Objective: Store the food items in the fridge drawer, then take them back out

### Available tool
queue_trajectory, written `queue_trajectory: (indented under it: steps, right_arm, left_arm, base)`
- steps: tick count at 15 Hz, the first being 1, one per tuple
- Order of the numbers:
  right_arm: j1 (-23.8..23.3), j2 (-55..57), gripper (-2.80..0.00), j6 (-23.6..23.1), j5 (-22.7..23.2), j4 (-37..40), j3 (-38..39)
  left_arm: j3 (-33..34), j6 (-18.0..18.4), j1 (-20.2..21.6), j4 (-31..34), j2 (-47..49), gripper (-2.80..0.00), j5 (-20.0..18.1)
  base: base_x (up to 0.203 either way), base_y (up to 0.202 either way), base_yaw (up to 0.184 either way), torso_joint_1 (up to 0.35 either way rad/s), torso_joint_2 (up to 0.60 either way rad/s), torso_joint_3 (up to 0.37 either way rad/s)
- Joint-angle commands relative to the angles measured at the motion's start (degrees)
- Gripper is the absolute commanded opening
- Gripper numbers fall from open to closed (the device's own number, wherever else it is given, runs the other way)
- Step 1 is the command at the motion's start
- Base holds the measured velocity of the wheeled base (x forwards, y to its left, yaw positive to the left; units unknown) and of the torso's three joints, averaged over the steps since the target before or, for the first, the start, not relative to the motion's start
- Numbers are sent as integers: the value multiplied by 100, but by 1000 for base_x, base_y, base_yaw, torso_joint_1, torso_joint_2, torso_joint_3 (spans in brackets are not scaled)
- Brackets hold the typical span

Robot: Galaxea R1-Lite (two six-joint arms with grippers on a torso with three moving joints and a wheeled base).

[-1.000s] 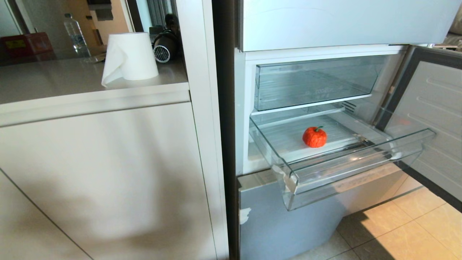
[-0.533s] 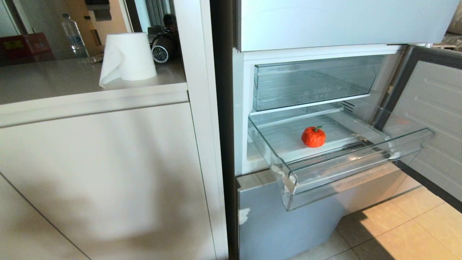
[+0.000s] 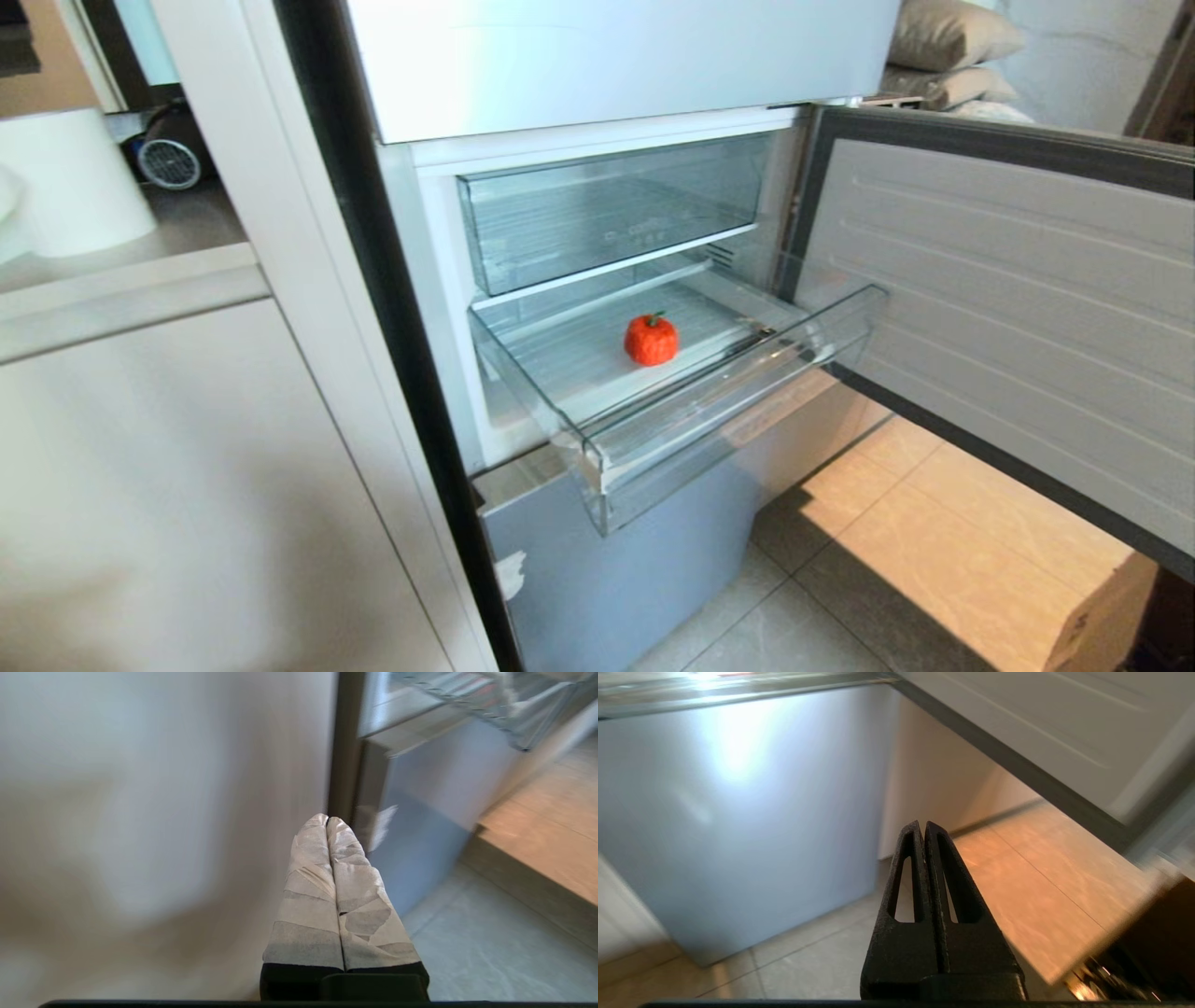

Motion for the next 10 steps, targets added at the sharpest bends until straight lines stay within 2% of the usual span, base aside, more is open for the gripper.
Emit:
queue_trajectory:
  steps: [1,6,8,10]
  right_arm:
    - [1,11,-280,26,-5,0,0]
    - [6,31,-280,311,-44,-22,-4]
    - [2,329,-280,368,-114,-109,-34]
    - [-12,793,-280,699,-685,-779,-282]
  left_arm:
    - [-1,-2,0,1,-1,-280,0]
    - [-1,-2,0,1,-1,-280,0]
    - [-1,-2,0,1,-1,-280,0]
    - [-1,-2,0,1,-1,-280,0]
  base:
    - [-3,8,-169,2,3,6]
    - [-2,8,-172,2,4,3]
    - [-2,3,-103,3,1,2]
    - [0,0,0,0,0,0]
